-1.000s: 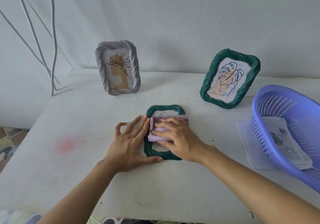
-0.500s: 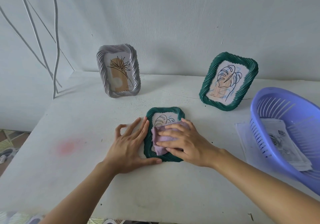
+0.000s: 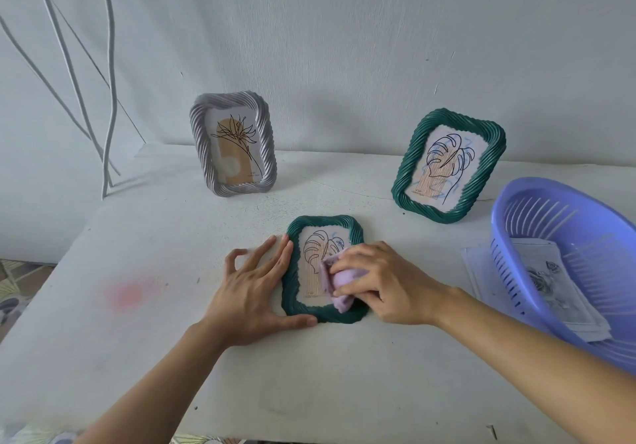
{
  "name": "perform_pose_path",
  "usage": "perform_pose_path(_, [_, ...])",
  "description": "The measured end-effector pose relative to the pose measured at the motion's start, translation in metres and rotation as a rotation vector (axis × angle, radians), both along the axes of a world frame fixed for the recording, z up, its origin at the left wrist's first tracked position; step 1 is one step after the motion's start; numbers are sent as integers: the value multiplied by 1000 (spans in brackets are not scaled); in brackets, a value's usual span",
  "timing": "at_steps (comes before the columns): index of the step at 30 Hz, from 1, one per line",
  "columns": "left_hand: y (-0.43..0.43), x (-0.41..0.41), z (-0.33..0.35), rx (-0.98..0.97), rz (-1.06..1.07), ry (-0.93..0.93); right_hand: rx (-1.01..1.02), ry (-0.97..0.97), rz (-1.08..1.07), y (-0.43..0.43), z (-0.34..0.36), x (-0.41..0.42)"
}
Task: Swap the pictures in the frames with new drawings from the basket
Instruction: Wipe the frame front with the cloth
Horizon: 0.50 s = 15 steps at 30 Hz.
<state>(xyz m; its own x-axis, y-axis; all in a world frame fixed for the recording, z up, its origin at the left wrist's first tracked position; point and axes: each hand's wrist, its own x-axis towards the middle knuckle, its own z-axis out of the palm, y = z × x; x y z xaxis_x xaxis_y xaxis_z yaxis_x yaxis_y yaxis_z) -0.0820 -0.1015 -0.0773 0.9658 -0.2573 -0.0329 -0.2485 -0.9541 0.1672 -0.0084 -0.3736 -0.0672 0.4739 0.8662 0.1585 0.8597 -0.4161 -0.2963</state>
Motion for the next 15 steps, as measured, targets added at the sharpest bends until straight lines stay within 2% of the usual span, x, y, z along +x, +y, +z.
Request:
perform_pose_path(7, [1, 0, 0, -23, 5, 5, 44, -139, -258, 8, -2, 22])
perform_pose_path(10, [0, 0, 1, -17, 11, 10, 65, -169, -306, 22, -3, 34])
perform_pose_path(15, [0, 0, 1, -19, 18, 3, 150, -115, -374, 52, -6, 26])
